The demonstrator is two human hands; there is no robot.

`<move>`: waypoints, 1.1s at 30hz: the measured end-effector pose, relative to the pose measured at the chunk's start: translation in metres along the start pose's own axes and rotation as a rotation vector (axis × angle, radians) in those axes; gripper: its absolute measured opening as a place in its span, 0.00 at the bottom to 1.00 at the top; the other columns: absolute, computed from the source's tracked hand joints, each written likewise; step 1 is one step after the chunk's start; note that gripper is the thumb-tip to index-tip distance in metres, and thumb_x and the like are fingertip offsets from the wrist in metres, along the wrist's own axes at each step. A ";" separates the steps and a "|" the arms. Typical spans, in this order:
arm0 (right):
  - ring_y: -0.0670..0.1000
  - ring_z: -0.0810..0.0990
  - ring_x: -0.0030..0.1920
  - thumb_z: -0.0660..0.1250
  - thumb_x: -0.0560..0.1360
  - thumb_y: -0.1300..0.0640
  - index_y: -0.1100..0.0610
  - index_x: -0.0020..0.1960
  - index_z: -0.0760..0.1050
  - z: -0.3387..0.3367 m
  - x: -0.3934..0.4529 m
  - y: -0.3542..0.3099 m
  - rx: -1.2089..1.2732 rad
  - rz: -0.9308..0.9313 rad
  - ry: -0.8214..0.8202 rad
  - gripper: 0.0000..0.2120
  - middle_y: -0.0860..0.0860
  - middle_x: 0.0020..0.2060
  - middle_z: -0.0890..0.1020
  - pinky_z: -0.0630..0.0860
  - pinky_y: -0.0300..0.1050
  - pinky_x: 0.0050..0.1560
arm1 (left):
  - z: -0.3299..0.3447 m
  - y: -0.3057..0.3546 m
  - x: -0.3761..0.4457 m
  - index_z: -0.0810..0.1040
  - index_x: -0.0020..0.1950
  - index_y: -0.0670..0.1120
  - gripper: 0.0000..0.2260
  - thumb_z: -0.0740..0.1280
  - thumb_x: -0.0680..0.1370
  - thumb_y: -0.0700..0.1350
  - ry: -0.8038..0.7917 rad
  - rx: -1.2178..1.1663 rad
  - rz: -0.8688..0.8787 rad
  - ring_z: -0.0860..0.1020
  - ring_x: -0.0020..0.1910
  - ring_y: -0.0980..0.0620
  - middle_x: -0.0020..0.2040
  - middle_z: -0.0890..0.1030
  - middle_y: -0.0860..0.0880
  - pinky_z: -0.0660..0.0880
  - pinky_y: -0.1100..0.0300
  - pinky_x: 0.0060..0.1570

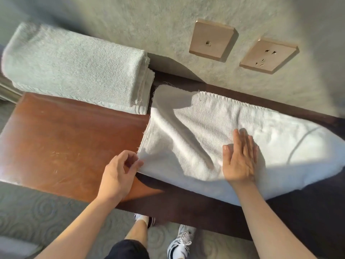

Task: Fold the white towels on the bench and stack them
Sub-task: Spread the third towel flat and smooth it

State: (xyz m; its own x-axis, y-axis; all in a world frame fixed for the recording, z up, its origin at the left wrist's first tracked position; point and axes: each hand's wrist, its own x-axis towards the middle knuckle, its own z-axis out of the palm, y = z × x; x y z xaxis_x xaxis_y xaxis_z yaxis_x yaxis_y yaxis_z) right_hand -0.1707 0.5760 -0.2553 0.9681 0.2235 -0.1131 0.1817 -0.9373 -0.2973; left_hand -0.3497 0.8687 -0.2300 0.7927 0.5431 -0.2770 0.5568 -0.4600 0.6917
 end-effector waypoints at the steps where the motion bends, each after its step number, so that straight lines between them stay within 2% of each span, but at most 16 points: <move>1: 0.55 0.46 0.82 0.43 0.81 0.39 0.52 0.83 0.50 -0.001 -0.003 0.002 0.009 -0.004 -0.013 0.33 0.54 0.82 0.52 0.44 0.58 0.80 | -0.004 -0.006 -0.002 0.73 0.42 0.60 0.11 0.73 0.77 0.48 -0.027 0.015 0.003 0.74 0.38 0.58 0.38 0.76 0.56 0.68 0.62 0.36; 6: 0.52 0.43 0.82 0.46 0.81 0.39 0.51 0.83 0.49 -0.006 -0.013 0.013 -0.042 -0.051 -0.101 0.33 0.52 0.82 0.50 0.42 0.55 0.81 | -0.016 -0.028 -0.015 0.68 0.47 0.61 0.15 0.73 0.78 0.45 -0.147 0.056 -0.040 0.75 0.46 0.57 0.43 0.77 0.56 0.70 0.59 0.43; 9: 0.55 0.44 0.82 0.50 0.82 0.43 0.50 0.83 0.46 -0.006 -0.008 0.001 -0.030 0.058 -0.122 0.32 0.53 0.82 0.50 0.44 0.59 0.80 | -0.017 -0.020 -0.008 0.69 0.57 0.58 0.14 0.66 0.74 0.58 -0.209 0.106 -0.002 0.76 0.46 0.55 0.41 0.78 0.57 0.73 0.54 0.45; 11: 0.56 0.43 0.82 0.48 0.82 0.41 0.47 0.83 0.44 -0.001 -0.009 -0.023 -0.081 0.056 -0.088 0.32 0.53 0.83 0.49 0.42 0.61 0.80 | -0.013 -0.011 0.000 0.67 0.56 0.59 0.17 0.60 0.75 0.68 -0.219 0.229 -0.020 0.74 0.44 0.53 0.39 0.77 0.56 0.70 0.52 0.46; 12: 0.55 0.42 0.82 0.45 0.82 0.38 0.45 0.83 0.43 0.003 -0.011 -0.038 -0.109 -0.001 -0.074 0.32 0.52 0.83 0.47 0.39 0.62 0.80 | -0.010 -0.008 0.004 0.66 0.54 0.59 0.17 0.61 0.76 0.69 -0.216 0.298 -0.047 0.73 0.44 0.50 0.39 0.76 0.54 0.69 0.51 0.46; 15: 0.55 0.37 0.81 0.43 0.82 0.34 0.40 0.82 0.40 0.022 -0.019 -0.066 -0.166 -0.197 -0.105 0.31 0.48 0.82 0.41 0.35 0.65 0.78 | -0.008 -0.009 0.001 0.71 0.48 0.56 0.13 0.70 0.76 0.62 -0.177 0.327 -0.070 0.73 0.42 0.45 0.38 0.74 0.49 0.67 0.51 0.43; 18: 0.58 0.37 0.81 0.41 0.81 0.32 0.41 0.82 0.40 0.035 -0.021 -0.065 -0.255 -0.207 -0.109 0.33 0.49 0.82 0.41 0.42 0.69 0.77 | -0.016 -0.016 -0.008 0.76 0.47 0.51 0.11 0.74 0.75 0.54 -0.181 0.303 -0.078 0.73 0.45 0.45 0.38 0.75 0.52 0.68 0.51 0.44; 20: 0.58 0.40 0.82 0.42 0.81 0.32 0.42 0.82 0.43 0.039 -0.022 -0.062 -0.250 -0.200 -0.077 0.33 0.49 0.83 0.44 0.44 0.69 0.78 | -0.016 -0.010 -0.008 0.74 0.49 0.49 0.11 0.74 0.75 0.52 -0.075 0.269 -0.087 0.73 0.46 0.46 0.42 0.75 0.53 0.67 0.54 0.47; 21: 0.58 0.42 0.82 0.43 0.81 0.34 0.42 0.82 0.44 0.041 -0.022 -0.063 -0.241 -0.204 -0.064 0.32 0.50 0.83 0.45 0.45 0.70 0.77 | -0.014 0.000 -0.004 0.74 0.51 0.48 0.12 0.71 0.75 0.53 0.020 0.246 -0.030 0.72 0.47 0.47 0.45 0.74 0.52 0.65 0.55 0.50; 23: 0.59 0.43 0.82 0.45 0.81 0.38 0.43 0.82 0.45 0.044 -0.022 -0.064 -0.229 -0.206 -0.046 0.31 0.50 0.83 0.46 0.46 0.71 0.77 | 0.001 0.037 0.010 0.74 0.56 0.47 0.14 0.65 0.75 0.54 0.107 0.208 0.251 0.72 0.51 0.48 0.51 0.74 0.51 0.66 0.55 0.54; 25: 0.58 0.42 0.82 0.44 0.82 0.37 0.43 0.82 0.43 0.046 -0.021 -0.066 -0.221 -0.207 -0.050 0.31 0.50 0.83 0.45 0.44 0.69 0.77 | 0.033 0.077 0.032 0.74 0.65 0.48 0.17 0.61 0.78 0.52 -0.026 0.208 0.455 0.73 0.65 0.45 0.65 0.75 0.49 0.69 0.50 0.65; 27: 0.58 0.47 0.82 0.41 0.83 0.39 0.44 0.83 0.46 0.046 -0.020 -0.063 -0.213 -0.220 -0.039 0.29 0.51 0.83 0.50 0.48 0.69 0.77 | 0.065 0.108 0.056 0.64 0.78 0.51 0.22 0.53 0.84 0.53 -0.208 0.313 0.462 0.54 0.82 0.46 0.82 0.60 0.48 0.53 0.48 0.79; 28: 0.59 0.51 0.82 0.43 0.83 0.42 0.45 0.83 0.50 0.046 -0.019 -0.062 -0.199 -0.230 -0.017 0.28 0.52 0.82 0.54 0.51 0.70 0.76 | 0.076 0.113 0.070 0.56 0.82 0.54 0.24 0.46 0.85 0.55 -0.263 0.405 0.451 0.45 0.83 0.47 0.84 0.50 0.49 0.44 0.49 0.81; 29: 0.59 0.55 0.81 0.45 0.83 0.43 0.48 0.82 0.55 0.047 -0.019 -0.061 -0.182 -0.235 0.016 0.28 0.52 0.81 0.58 0.54 0.70 0.76 | 0.082 0.111 0.085 0.47 0.83 0.56 0.25 0.41 0.85 0.57 -0.292 0.512 0.458 0.41 0.82 0.48 0.84 0.45 0.50 0.39 0.49 0.80; 31: 0.58 0.57 0.80 0.48 0.83 0.44 0.52 0.80 0.63 0.051 -0.018 -0.060 -0.133 -0.228 0.088 0.28 0.52 0.80 0.62 0.55 0.69 0.76 | 0.082 0.095 0.113 0.39 0.82 0.59 0.27 0.38 0.84 0.62 -0.295 0.688 0.498 0.47 0.82 0.47 0.84 0.49 0.51 0.41 0.49 0.80; 33: 0.56 0.56 0.81 0.47 0.83 0.45 0.53 0.79 0.64 0.051 -0.019 -0.063 -0.100 -0.229 0.104 0.28 0.52 0.80 0.62 0.55 0.66 0.77 | 0.074 0.083 0.130 0.46 0.83 0.58 0.28 0.43 0.83 0.65 -0.221 0.744 0.538 0.58 0.79 0.48 0.81 0.61 0.52 0.49 0.50 0.79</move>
State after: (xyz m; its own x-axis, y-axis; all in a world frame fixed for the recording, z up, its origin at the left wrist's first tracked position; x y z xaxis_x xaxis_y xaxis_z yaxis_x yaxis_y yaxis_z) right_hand -0.2095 0.6450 -0.2831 0.9113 0.4092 0.0460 0.4094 -0.8883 -0.2079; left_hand -0.1819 0.8490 -0.2575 0.9759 0.0166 -0.2174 0.0572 -0.9817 0.1816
